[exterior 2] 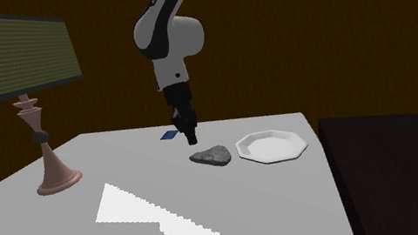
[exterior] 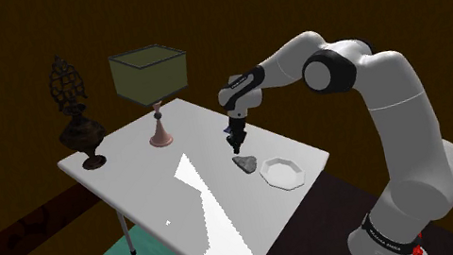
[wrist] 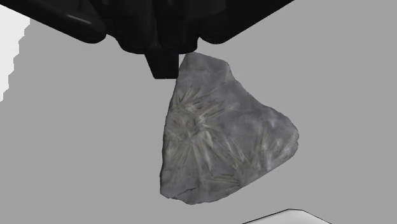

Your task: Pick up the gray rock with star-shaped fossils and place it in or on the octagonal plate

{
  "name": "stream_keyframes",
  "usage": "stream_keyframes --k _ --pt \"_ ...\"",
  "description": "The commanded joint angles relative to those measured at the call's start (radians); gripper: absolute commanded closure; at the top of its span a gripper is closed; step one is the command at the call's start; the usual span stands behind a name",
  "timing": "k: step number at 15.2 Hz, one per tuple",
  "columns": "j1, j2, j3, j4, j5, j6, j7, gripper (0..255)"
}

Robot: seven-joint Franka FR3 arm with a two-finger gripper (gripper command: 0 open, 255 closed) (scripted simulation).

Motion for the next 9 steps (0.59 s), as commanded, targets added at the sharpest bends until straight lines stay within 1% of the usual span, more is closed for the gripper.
stream_keyframes --k 1,3,4,9 --pt "0.000 0.000 0.000 0.000 0.000 0.000 0.000 0" --pt "0.058 -0.025 -0.044 -0.122 0.013 0.260 0.116 0" --pt "0.074 -0.026 -0.056 -0.143 0.016 0.315 0.143 0" --pt "0.069 0.026 -0.043 -0.132 0.031 0.356 0.134 0"
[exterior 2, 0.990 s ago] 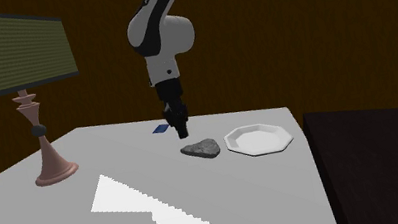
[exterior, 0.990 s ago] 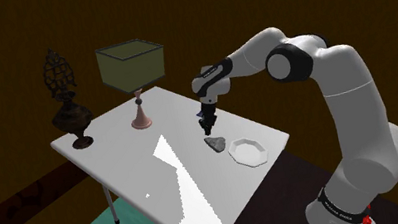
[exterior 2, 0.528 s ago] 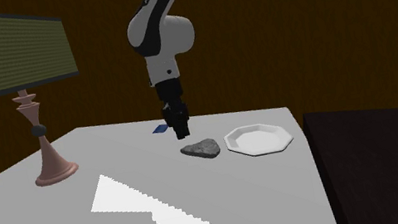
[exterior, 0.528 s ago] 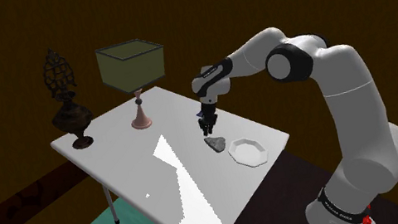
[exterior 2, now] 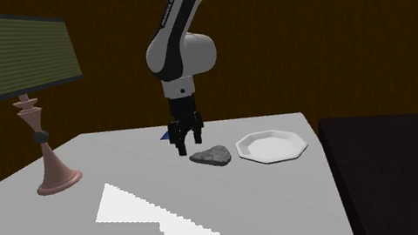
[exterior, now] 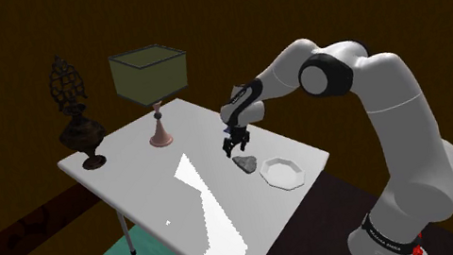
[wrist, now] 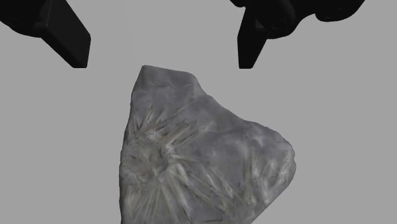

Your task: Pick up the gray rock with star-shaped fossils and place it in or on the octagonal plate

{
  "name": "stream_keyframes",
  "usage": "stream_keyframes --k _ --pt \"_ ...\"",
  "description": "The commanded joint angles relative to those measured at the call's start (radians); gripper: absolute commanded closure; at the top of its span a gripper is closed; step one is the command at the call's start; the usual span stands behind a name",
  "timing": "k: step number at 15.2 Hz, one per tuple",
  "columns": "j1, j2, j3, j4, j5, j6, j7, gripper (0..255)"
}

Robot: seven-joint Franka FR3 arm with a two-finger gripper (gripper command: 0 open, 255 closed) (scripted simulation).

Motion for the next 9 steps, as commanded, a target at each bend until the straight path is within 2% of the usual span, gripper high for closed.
stream_keyframes --k 1,9 --pt "-0.001 0.022 0.005 0.003 0.006 0.022 -0.002 0" --pt "-0.003 0.039 0.010 0.008 0.010 0.034 -0.004 0"
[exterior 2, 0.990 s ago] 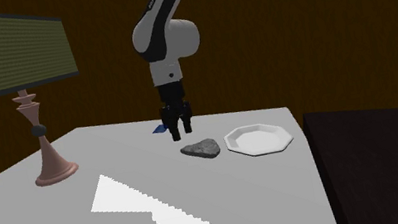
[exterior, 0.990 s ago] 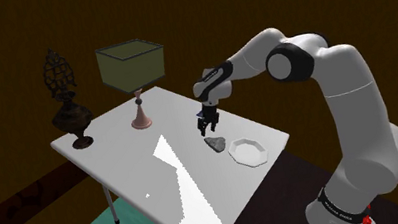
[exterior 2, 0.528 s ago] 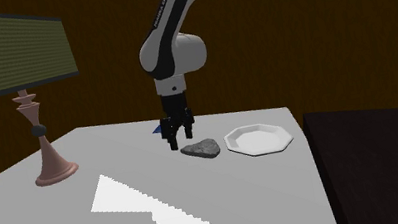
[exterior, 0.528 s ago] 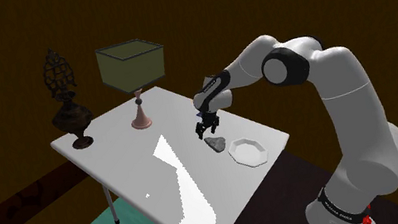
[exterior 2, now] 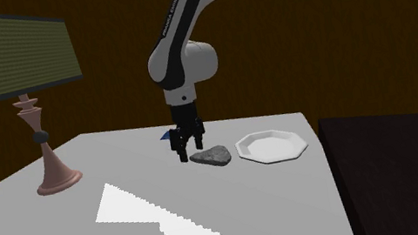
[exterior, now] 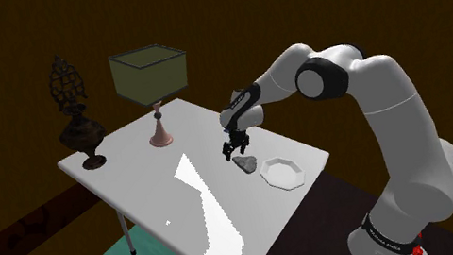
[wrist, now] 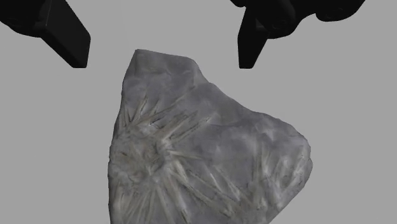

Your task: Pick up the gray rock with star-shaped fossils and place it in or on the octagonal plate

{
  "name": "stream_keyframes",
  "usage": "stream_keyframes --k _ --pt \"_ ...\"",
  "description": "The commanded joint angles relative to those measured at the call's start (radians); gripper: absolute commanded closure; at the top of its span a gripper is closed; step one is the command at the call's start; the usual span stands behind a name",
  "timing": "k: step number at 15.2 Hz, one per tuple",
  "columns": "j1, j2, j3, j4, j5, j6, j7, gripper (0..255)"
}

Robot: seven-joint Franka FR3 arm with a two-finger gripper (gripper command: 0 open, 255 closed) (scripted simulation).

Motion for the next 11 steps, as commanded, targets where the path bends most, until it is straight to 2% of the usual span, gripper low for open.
stream_keyframes --k 1,2,11 --pt "0.000 0.000 0.000 0.000 0.000 0.000 0.000 0" --pt "0.000 0.000 0.000 0.000 0.000 0.000 0.000 255" --pt "0.000 0.000 0.000 0.000 0.000 0.000 0.000 255"
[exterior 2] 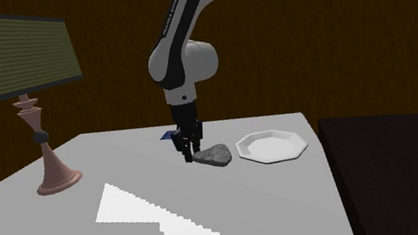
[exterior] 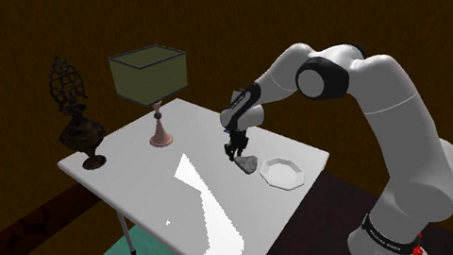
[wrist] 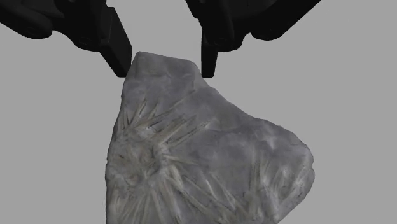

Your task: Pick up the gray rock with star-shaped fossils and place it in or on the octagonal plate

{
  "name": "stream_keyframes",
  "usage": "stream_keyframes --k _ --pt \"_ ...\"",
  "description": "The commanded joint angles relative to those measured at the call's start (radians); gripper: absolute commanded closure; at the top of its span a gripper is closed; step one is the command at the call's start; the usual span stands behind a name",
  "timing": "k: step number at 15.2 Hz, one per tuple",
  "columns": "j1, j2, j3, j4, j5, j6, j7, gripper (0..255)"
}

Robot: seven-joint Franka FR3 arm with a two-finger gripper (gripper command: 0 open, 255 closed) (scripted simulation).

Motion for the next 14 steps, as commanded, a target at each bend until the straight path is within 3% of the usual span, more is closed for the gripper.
stream_keyframes --k 1,14 --pt "0.002 -0.008 -0.002 0.000 -0.003 -0.009 0.002 255" --pt "0.026 -0.149 -0.036 -0.039 -0.041 -0.111 0.033 255"
